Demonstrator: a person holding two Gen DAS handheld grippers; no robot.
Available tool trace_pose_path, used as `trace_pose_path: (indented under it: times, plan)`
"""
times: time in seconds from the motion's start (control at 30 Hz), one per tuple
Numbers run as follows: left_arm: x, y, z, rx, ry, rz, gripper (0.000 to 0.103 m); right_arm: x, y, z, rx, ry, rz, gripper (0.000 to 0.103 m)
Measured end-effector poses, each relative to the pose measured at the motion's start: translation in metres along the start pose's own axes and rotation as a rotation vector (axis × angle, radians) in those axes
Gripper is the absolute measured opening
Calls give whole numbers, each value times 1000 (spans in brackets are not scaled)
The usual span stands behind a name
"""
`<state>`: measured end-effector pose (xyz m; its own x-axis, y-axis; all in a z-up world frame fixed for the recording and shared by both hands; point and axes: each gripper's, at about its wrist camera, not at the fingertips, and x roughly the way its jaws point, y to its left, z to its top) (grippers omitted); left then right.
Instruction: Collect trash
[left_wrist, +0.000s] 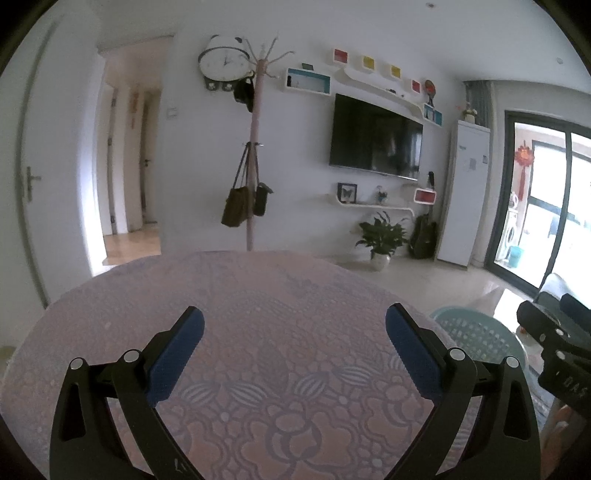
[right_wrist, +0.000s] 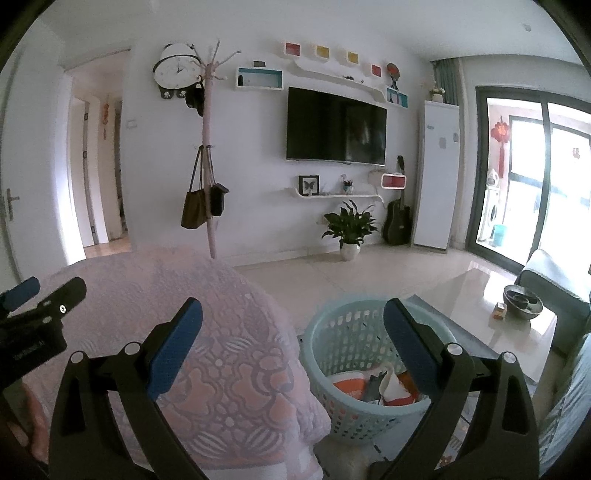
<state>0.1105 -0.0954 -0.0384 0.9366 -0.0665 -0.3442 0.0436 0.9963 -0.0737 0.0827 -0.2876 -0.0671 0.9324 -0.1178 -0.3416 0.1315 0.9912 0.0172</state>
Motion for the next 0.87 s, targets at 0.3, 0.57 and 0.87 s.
trace_pose_path:
  times: [0.3,0.57,0.87]
  plan:
    - [-14,1,10,-12,-16,0,95,-11,4,11,-20,-20,-9,94]
    - [-42,10,12,8,11,51,96,-28,12,17,-11,-31,18,94]
    - [-60,45,6,-51,77,44,96,-44,24,22,-23,-42,35,94]
